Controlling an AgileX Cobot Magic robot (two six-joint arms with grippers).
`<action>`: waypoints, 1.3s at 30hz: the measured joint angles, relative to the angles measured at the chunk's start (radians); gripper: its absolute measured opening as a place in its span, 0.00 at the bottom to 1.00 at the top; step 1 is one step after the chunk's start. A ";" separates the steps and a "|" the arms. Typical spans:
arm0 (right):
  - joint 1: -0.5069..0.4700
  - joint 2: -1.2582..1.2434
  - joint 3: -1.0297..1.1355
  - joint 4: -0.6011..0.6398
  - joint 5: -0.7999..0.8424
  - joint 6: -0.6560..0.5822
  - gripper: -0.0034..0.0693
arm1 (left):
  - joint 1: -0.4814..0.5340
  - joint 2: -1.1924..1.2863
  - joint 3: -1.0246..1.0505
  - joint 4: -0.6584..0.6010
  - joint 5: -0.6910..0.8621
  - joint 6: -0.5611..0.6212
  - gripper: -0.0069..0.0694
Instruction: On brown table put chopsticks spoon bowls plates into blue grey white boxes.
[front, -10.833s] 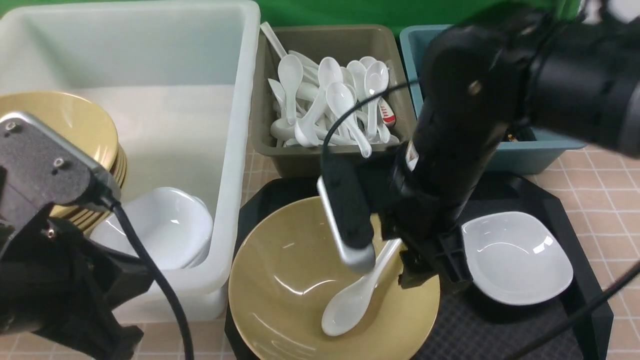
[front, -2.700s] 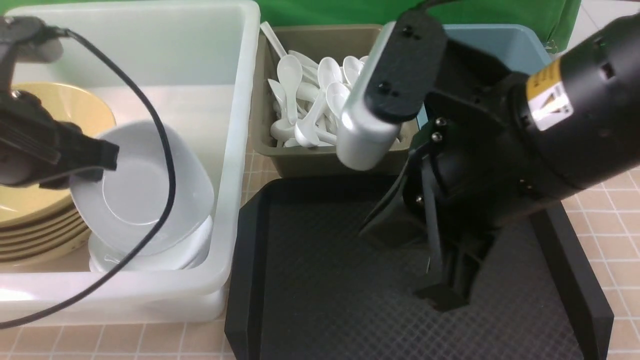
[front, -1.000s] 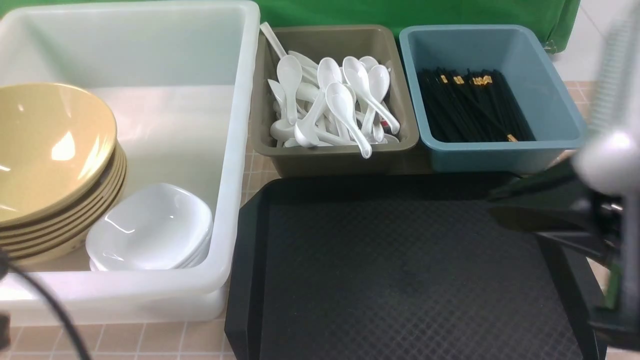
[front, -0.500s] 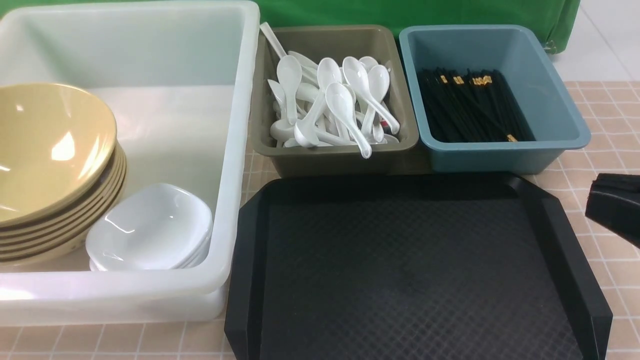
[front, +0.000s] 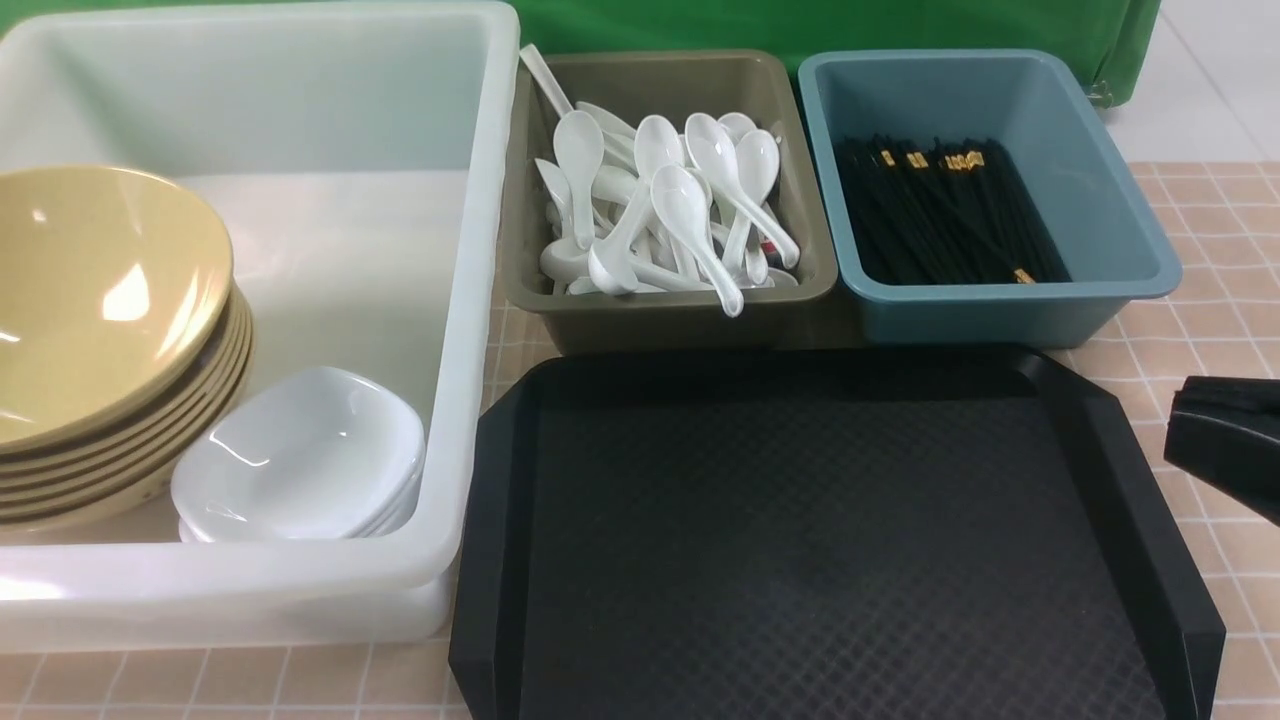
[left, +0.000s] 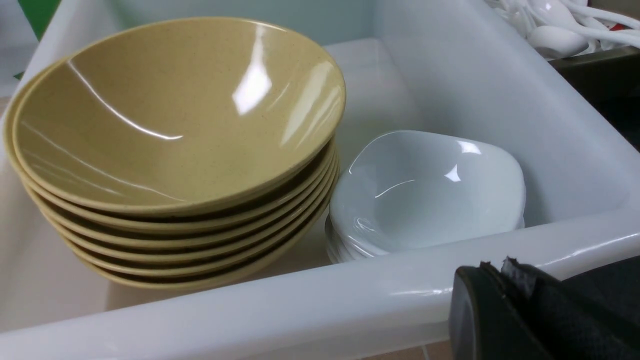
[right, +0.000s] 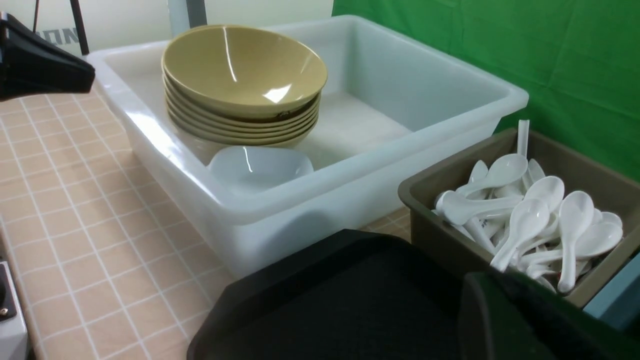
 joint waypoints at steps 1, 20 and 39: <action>0.000 0.000 0.000 0.000 0.000 0.000 0.11 | 0.000 0.000 0.000 0.000 0.000 0.000 0.09; -0.624 -0.378 0.416 -0.153 -0.190 0.162 0.11 | 0.000 0.000 0.000 -0.003 0.000 0.000 0.09; -0.858 -0.583 0.748 -0.156 -0.139 0.324 0.11 | 0.000 0.000 0.032 -0.004 -0.004 0.000 0.09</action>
